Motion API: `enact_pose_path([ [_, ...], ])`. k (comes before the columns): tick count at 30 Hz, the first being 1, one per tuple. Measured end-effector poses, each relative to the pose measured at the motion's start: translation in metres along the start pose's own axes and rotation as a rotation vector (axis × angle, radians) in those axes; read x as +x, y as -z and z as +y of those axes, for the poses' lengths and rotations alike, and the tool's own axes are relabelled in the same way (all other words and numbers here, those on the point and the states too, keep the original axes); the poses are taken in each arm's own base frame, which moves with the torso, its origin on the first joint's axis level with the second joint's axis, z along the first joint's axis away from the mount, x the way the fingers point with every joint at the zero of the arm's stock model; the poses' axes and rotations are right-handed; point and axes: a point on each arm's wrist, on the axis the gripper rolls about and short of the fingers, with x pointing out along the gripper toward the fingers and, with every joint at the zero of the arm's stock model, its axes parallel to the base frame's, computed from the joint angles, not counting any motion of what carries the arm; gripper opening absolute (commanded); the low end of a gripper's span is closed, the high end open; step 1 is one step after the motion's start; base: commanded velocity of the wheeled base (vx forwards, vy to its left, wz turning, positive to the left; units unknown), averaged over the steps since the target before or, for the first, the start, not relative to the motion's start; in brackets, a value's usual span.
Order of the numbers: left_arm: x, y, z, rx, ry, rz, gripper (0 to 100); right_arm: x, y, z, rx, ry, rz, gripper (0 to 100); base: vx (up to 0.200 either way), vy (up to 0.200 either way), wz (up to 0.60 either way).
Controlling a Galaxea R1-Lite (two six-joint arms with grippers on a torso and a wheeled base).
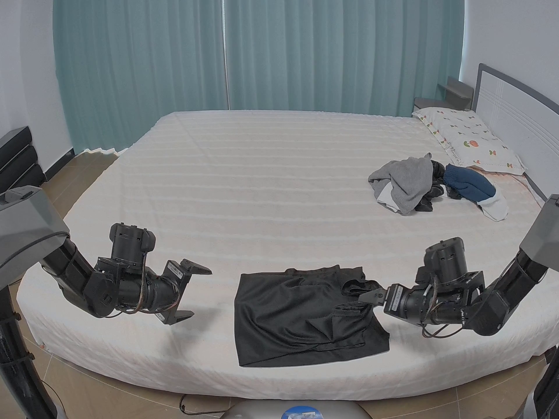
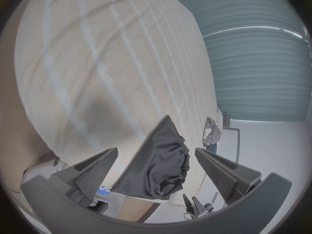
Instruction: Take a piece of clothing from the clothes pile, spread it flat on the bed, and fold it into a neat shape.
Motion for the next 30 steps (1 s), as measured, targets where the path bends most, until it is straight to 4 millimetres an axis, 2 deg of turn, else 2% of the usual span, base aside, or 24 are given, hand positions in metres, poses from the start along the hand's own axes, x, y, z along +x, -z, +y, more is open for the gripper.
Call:
enact_pose_path([
  [4,0.000,0.001,0.000,0.003,-0.002,-0.002,100,0.008,0.001,0.020,-0.076,0.036,0.008,100,0.000,0.000,0.00],
  [7,0.000,0.001,0.000,0.003,-0.003,-0.002,100,0.014,0.000,0.026,-0.145,0.105,-0.012,100,0.000,0.000,0.00],
  [11,0.001,0.002,0.000,0.005,-0.003,-0.001,100,0.024,-0.004,0.022,-0.230,0.202,-0.032,100,0.000,0.000,0.00],
  [18,0.001,0.002,0.000,0.006,-0.005,0.000,100,0.039,-0.004,0.007,-0.256,0.289,-0.022,100,0.000,0.000,0.00],
  [19,0.001,0.002,0.000,0.006,-0.005,0.000,100,0.040,-0.005,0.005,-0.254,0.296,-0.021,0,0.000,0.000,0.00],
  [24,0.001,0.002,0.000,0.007,-0.006,-0.001,100,0.040,-0.005,-0.001,-0.236,0.308,-0.012,0,0.000,0.000,0.00],
  [30,0.001,0.002,0.000,0.008,-0.006,0.000,100,0.029,-0.003,-0.008,-0.230,0.318,0.001,0,0.000,0.000,0.00],
])
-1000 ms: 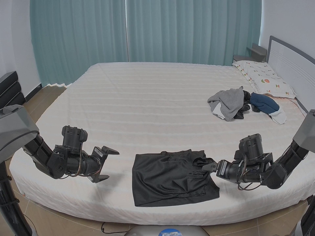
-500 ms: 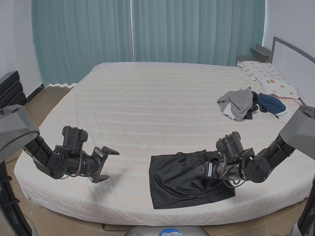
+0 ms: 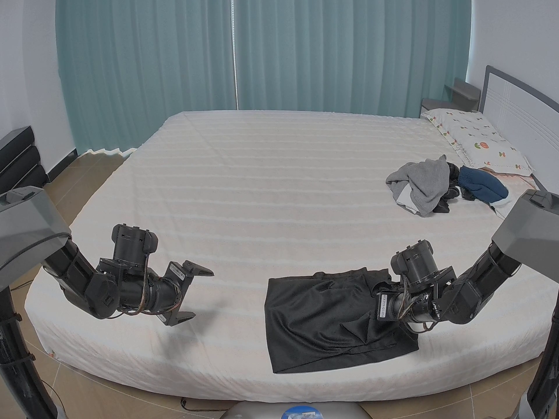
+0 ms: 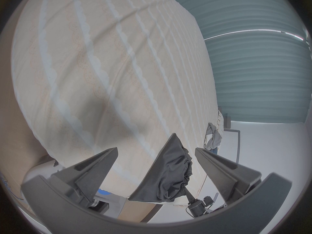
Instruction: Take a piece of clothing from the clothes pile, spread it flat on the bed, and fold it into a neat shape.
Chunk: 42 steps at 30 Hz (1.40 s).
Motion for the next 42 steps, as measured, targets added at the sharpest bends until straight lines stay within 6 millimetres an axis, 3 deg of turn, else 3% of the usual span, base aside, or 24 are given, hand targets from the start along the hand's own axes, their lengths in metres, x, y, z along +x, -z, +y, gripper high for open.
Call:
enact_pose_path([
  [7,0.000,0.000,0.000,0.000,0.000,0.001,100,-0.012,0.004,-0.016,0.020,-0.006,0.023,0,0.000,0.000,0.00],
  [16,0.000,0.000,0.000,0.000,-0.002,0.001,100,-0.027,0.016,-0.055,0.083,-0.035,0.085,0,0.000,0.000,0.00],
  [27,0.001,0.000,0.000,0.000,-0.002,0.000,100,-0.023,0.028,-0.086,0.081,-0.008,0.044,0,0.000,0.000,0.00],
  [28,0.001,0.000,0.000,0.000,-0.002,-0.001,100,-0.022,0.031,-0.089,0.078,0.000,0.052,100,0.000,0.000,0.00],
  [35,0.000,0.000,0.000,-0.001,-0.002,-0.001,100,-0.018,0.038,-0.100,0.072,0.026,0.065,100,0.000,0.000,0.00],
  [42,0.001,0.000,0.000,0.000,-0.003,0.000,100,-0.025,0.023,-0.100,0.100,-0.023,-0.026,100,0.000,0.000,0.00],
])
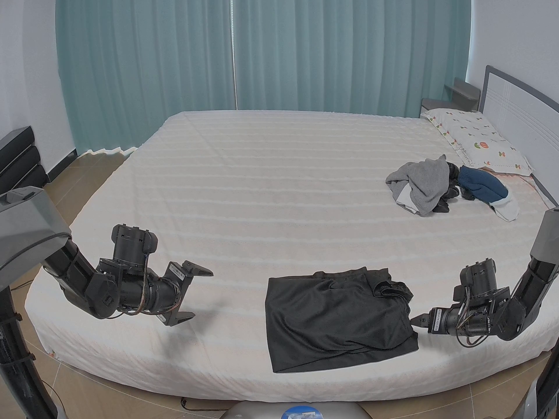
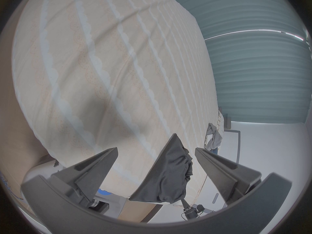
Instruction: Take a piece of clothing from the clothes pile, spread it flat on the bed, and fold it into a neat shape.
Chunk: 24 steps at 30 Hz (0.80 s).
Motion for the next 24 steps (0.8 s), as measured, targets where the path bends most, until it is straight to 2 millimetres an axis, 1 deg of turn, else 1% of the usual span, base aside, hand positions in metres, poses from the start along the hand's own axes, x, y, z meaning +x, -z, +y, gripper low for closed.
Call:
enact_pose_path([
  [5,0.000,0.000,0.000,0.000,0.000,0.000,100,-0.008,-0.024,0.012,0.001,-0.066,-0.102,100,0.000,0.000,0.00],
  [8,0.000,0.000,0.000,0.000,0.000,0.000,100,-0.010,-0.034,0.020,0.000,-0.093,-0.141,100,0.000,0.000,0.00],
  [10,0.000,0.000,0.000,0.000,0.000,-0.001,100,-0.011,-0.041,0.029,0.003,-0.123,-0.168,100,0.000,0.000,0.00],
  [15,0.000,0.000,0.000,0.000,0.000,0.000,100,-0.009,-0.047,0.055,0.049,-0.196,-0.176,100,0.000,0.000,0.00],
  [19,0.000,0.000,0.000,0.000,0.000,0.000,100,0.001,-0.048,0.077,0.103,-0.256,-0.142,100,0.000,0.000,0.00],
  [24,0.000,0.000,0.000,0.000,0.000,0.000,100,0.013,-0.048,0.096,0.177,-0.317,-0.071,100,0.000,0.000,0.00],
])
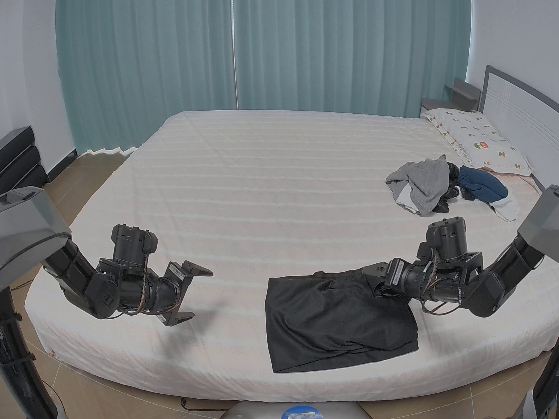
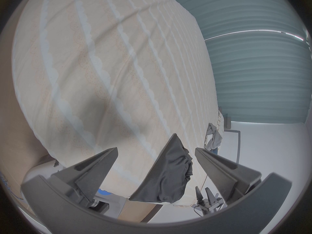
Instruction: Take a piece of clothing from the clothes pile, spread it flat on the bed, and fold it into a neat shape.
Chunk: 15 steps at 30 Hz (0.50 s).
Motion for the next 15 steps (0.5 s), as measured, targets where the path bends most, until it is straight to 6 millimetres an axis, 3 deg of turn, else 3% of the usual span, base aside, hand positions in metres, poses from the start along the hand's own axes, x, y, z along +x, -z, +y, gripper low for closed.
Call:
enact_pose_path([
  [6,0.000,0.000,0.000,0.001,0.000,-0.001,100,0.021,0.003,0.009,0.109,-0.034,0.090,100,0.000,0.000,0.00],
  [15,0.000,0.000,0.000,0.001,-0.001,-0.001,100,0.057,0.010,0.002,0.128,-0.004,0.129,100,0.000,0.000,0.00],
])
